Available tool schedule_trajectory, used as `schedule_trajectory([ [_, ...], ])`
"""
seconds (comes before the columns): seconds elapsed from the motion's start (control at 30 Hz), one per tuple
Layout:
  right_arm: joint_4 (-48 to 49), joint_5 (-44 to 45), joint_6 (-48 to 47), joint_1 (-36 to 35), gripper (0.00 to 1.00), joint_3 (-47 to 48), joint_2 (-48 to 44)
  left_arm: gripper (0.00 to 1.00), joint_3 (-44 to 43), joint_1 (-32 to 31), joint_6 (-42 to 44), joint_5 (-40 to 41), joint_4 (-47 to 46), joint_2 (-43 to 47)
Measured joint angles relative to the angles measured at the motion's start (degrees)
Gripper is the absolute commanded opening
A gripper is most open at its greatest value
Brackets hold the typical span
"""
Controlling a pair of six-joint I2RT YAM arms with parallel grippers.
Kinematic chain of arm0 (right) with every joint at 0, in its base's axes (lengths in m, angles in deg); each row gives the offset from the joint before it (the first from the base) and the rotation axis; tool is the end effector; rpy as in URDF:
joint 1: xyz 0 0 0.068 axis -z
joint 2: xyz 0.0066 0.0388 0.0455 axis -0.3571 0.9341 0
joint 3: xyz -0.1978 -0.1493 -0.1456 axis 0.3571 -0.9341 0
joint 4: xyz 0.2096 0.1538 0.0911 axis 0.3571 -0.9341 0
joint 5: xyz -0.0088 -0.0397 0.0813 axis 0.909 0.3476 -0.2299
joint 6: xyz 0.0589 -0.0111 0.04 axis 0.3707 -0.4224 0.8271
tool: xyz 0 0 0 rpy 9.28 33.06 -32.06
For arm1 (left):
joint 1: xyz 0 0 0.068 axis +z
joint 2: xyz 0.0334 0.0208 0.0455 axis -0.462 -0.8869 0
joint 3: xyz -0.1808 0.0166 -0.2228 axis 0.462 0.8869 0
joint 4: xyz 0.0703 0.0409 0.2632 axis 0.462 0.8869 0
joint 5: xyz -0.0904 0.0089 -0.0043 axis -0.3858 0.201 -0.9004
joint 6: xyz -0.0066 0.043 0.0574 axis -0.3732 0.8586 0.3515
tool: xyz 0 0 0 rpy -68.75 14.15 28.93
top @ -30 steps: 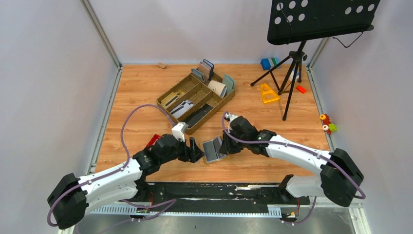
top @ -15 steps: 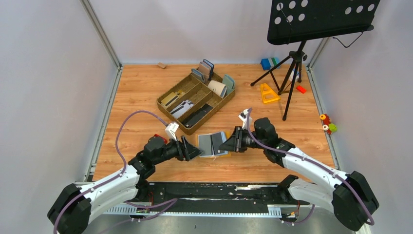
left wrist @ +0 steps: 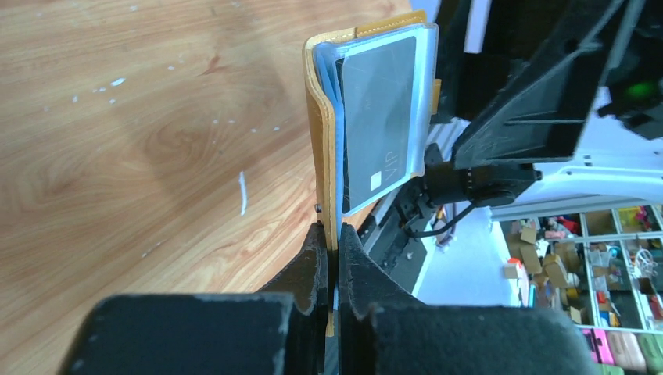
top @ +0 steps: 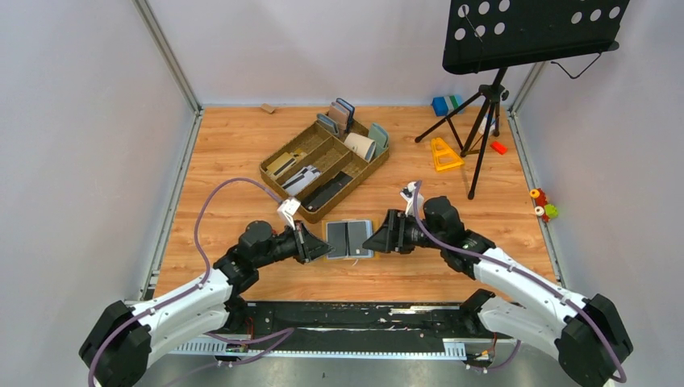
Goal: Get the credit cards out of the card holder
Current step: Pick up the card holder from the center of the board.
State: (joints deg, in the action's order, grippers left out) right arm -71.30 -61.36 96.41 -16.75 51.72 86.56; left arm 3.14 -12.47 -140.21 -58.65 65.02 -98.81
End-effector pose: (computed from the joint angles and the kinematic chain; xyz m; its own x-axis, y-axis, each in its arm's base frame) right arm 0.1624 0.1624 0.2121 -0.8882 0.0841 -0.4517 -0.3496 0.5143 0.7831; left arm 0.1385 -0.1460 0.1882 -0.7901 -0.2735 -0.5486 0.4230 0.4045 -0.8109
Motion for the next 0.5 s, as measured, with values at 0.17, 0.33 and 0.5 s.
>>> schedule_trajectory([
  [0.17, -16.85, 14.99, -6.99, -7.74, 0.55, 9.20, -1.79, 0.00, -0.24, 0.00, 1.46, 0.98, 3.69, -0.92],
  [0.33, -18.97, 20.46, -10.08, -11.50, 0.27, 13.90, -3.78, 0.00, -1.99, 0.00, 3.41, 1.95, 7.50, -1.99],
  [0.5, -16.76, 19.45, -10.32, -12.20, 0.28, 13.90, 0.94, 0.00, -3.10, 0.00, 3.76, 2.12, 8.02, -2.80],
])
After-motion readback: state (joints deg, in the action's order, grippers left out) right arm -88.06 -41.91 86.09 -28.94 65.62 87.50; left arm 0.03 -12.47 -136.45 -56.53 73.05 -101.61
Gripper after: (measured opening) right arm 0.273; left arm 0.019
